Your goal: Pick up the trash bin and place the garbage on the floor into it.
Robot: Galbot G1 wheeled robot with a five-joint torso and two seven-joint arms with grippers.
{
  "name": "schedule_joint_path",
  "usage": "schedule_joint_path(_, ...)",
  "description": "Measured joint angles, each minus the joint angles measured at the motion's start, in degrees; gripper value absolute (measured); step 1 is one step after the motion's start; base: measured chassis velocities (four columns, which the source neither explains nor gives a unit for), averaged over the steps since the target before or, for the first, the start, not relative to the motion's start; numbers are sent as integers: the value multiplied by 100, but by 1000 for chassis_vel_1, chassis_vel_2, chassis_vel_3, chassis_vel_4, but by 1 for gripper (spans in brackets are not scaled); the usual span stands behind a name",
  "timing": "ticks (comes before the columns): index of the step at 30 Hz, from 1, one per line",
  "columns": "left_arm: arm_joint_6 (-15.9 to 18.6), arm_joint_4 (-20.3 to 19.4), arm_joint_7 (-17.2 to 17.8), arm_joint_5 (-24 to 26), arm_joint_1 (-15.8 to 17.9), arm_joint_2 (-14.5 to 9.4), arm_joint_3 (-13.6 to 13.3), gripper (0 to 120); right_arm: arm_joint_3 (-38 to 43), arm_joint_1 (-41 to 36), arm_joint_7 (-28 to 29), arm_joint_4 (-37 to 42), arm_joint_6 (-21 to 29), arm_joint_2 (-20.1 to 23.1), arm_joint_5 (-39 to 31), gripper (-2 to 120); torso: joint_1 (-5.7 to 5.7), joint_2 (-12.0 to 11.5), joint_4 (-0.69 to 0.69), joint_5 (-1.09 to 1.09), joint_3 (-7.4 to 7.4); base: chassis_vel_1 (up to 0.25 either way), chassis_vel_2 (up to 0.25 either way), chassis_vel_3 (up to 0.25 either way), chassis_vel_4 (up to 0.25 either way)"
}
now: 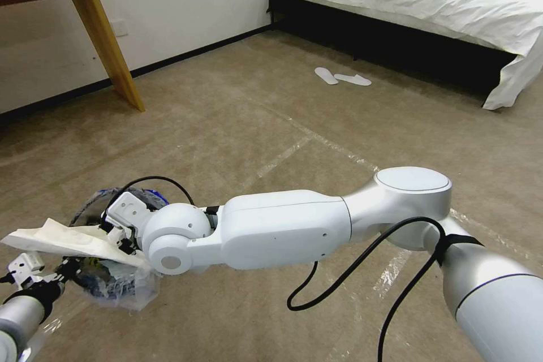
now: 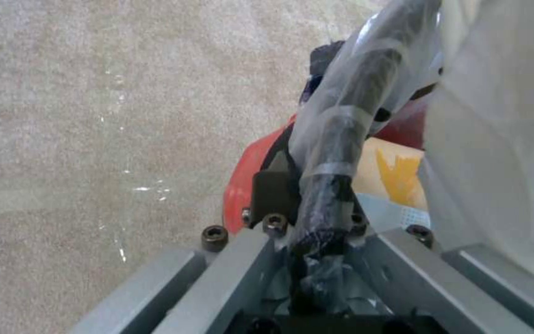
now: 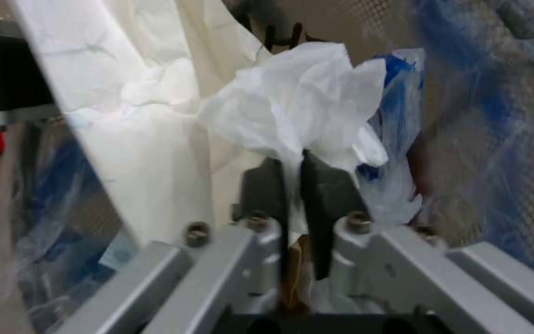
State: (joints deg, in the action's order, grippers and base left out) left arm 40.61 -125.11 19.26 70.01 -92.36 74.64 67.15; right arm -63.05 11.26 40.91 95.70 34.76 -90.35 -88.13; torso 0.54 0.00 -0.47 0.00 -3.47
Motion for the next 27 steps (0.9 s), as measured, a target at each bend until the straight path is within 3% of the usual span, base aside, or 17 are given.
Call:
schedule_joint_path(4,0,16,-1,0,1,-1,6,0,8,11,17,66,7,28,-27,23,0,0,0,0,0,0,0,0,0)
schedule_joint_path(6,0,17,-2,0,4,4,7,0,12,17,28,91,10,39,-32,35,0,0,0,0,0,0,0,0,0)
schedule_joint_path(10,0,18,-3,0,8,17,7,0,12,17,34,116,13,55,-29,45,0,0,0,0,0,0,0,0,0)
schedule_joint_path(16,0,33,-4,9,26,4,15,0,10,29,41,223,35,136,-40,71,0,0,0,0,0,0,0,0,0)
schedule_joint_path(19,0,38,-4,11,31,-1,16,0,10,27,45,233,35,153,-39,76,0,0,0,0,0,0,0,0,0)
schedule_joint_path(20,0,56,-4,14,40,-3,16,0,10,23,49,269,33,200,-37,85,0,0,0,0,0,0,0,0,0)
schedule_joint_path(27,1,123,0,17,87,-20,14,0,35,23,57,376,5,296,-38,99,0,0,0,0,0,0,0,0,0)
